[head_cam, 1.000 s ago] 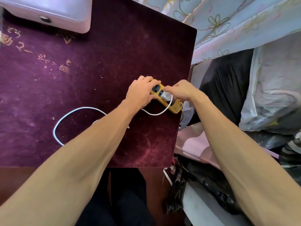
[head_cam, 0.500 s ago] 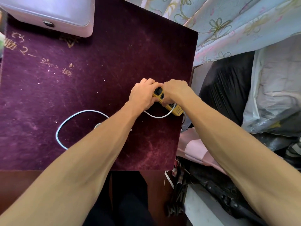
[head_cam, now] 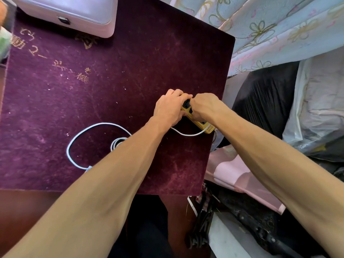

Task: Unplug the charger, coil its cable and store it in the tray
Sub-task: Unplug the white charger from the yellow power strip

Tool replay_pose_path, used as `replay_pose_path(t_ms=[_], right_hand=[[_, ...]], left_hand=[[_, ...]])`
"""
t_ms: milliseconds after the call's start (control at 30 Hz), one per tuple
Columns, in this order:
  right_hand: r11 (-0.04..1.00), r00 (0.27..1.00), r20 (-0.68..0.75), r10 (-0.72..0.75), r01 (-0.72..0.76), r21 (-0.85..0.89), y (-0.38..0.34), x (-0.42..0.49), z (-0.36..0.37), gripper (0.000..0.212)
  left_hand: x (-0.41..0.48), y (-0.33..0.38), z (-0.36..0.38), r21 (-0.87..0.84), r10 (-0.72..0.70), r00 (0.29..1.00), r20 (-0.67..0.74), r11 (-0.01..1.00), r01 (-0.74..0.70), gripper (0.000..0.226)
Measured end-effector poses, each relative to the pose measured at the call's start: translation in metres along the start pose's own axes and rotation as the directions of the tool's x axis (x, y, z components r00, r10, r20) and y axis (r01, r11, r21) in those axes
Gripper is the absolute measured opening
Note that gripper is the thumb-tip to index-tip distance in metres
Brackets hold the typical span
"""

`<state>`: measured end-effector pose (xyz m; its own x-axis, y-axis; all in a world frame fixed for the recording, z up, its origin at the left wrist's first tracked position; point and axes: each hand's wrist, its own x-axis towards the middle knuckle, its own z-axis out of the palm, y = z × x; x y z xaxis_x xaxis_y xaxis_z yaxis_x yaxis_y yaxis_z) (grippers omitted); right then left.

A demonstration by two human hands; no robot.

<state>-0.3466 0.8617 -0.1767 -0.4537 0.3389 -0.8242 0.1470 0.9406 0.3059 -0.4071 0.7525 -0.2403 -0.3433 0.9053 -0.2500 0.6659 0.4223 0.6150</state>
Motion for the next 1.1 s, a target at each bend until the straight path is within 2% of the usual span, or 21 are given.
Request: replay_pose_path(t_ms=[167, 367, 533, 1100], right_hand=[[1.000, 0.999, 0.028, -0.027, 0.027, 0.005, 0.006, 0.000, -0.001, 0.042], [0.987, 0.999, 0.041, 0.004, -0.010, 0.157, 0.014, -0.003, 0.001, 0.045], [0.976, 0.997, 0.075, -0.004, -0.012, 0.219, 0.017, -0.002, 0.001, 0.044], [0.955, 1.000, 0.018, 0.014, -0.019, 0.296, 0.021, 0.004, 0.014, 0.052]], left_hand=[[0.001, 0.000, 0.001, -0.006, -0.013, 1.000, -0.001, 1.000, 0.013, 0.065], [0.002, 0.002, 0.001, 0.012, -0.019, 1.000, 0.001, 1.000, 0.019, 0.065], [0.001, 0.005, 0.000, 0.035, -0.033, 0.999, -0.009, 0.999, 0.034, 0.066], [0.001, 0.012, -0.001, 0.086, -0.063, 0.998, -0.013, 0.994, 0.064, 0.066]])
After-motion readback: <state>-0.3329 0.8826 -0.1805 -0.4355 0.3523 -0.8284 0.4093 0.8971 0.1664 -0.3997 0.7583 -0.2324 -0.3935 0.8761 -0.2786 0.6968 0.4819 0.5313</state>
